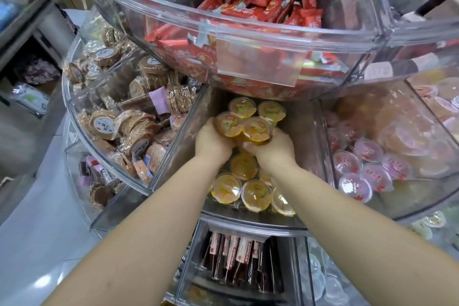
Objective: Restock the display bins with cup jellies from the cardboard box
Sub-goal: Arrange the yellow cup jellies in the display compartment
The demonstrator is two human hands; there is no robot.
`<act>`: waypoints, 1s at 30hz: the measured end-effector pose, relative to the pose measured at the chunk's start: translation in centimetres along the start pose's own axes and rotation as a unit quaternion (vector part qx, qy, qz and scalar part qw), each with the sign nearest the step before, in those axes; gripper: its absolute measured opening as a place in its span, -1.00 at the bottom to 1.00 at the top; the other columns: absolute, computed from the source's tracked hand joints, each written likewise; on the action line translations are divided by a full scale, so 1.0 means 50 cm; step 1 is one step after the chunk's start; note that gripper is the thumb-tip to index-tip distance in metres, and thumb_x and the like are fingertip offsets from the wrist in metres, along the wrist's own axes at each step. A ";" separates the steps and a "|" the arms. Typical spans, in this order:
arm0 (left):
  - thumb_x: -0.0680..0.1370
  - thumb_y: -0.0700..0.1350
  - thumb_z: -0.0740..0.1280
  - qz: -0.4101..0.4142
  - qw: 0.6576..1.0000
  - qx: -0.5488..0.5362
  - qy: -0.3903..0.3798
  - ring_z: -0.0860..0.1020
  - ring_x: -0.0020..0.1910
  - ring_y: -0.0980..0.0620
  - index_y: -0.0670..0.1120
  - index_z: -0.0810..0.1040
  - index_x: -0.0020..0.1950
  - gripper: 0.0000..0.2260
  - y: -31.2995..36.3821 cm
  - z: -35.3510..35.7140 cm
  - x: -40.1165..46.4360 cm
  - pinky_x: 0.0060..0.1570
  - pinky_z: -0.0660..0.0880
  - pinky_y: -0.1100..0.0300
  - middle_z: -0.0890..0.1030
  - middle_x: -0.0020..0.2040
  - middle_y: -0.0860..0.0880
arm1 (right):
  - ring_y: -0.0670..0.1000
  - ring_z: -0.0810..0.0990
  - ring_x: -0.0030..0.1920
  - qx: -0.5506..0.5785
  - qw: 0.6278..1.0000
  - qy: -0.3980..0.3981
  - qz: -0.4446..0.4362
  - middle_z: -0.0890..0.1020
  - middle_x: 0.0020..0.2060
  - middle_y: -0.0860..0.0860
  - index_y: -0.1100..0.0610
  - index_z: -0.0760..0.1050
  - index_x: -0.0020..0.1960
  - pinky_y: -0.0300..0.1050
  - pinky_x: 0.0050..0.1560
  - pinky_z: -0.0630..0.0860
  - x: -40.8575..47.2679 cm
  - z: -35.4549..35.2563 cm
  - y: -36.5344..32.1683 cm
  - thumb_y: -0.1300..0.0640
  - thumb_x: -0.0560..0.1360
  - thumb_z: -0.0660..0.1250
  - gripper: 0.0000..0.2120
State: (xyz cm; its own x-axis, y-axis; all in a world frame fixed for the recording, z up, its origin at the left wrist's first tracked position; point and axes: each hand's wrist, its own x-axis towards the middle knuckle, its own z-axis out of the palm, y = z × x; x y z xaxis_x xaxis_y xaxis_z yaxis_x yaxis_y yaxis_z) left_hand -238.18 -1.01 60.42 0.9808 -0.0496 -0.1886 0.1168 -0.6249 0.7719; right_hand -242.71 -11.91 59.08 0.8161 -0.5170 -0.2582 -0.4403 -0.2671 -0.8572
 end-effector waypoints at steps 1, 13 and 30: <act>0.39 -0.15 0.48 -0.004 1.000 -0.006 -0.006 0.50 0.21 -0.15 -0.19 0.42 0.26 -0.51 -0.001 0.001 0.002 0.16 0.42 0.09 0.55 0.21 -0.19 | 0.12 0.58 0.08 -0.006 1.000 0.005 -0.001 0.62 0.05 0.06 0.09 0.50 0.11 0.01 0.12 0.52 0.000 0.004 0.001 0.10 0.33 0.51 -0.61; 0.33 -0.32 0.48 -0.097 0.970 -0.215 -0.057 0.60 -0.02 -0.10 -0.12 0.56 0.03 -0.69 -0.002 -0.004 -0.006 0.00 0.56 0.02 0.65 -0.02 -0.12 | 0.06 0.58 0.01 0.026 0.998 -0.045 -0.023 0.59 -0.07 -0.03 -0.02 0.44 -0.01 -0.10 -0.03 0.49 -0.020 -0.006 -0.004 0.14 0.35 0.48 -0.70; 0.42 -0.17 0.34 0.076 0.951 -0.275 0.117 0.58 -0.12 0.27 0.23 0.59 -0.13 -0.75 -0.299 -0.306 -0.375 -0.10 0.44 0.48 0.64 -0.13 0.22 | -0.12 0.50 -0.39 0.211 0.917 -0.337 -0.021 0.56 -0.32 -0.01 0.05 0.51 -0.09 -0.30 -0.34 0.46 -0.426 0.160 -0.062 0.23 0.49 0.31 -0.91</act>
State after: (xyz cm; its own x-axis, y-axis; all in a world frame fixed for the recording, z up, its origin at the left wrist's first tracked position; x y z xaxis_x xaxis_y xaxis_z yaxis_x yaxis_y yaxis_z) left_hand -255.91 21.20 61.70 0.9933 0.1079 0.0401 -0.0271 -0.1193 0.9925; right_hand -255.72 6.47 63.67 0.9380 0.1443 -0.3152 -0.3345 0.1372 -0.9324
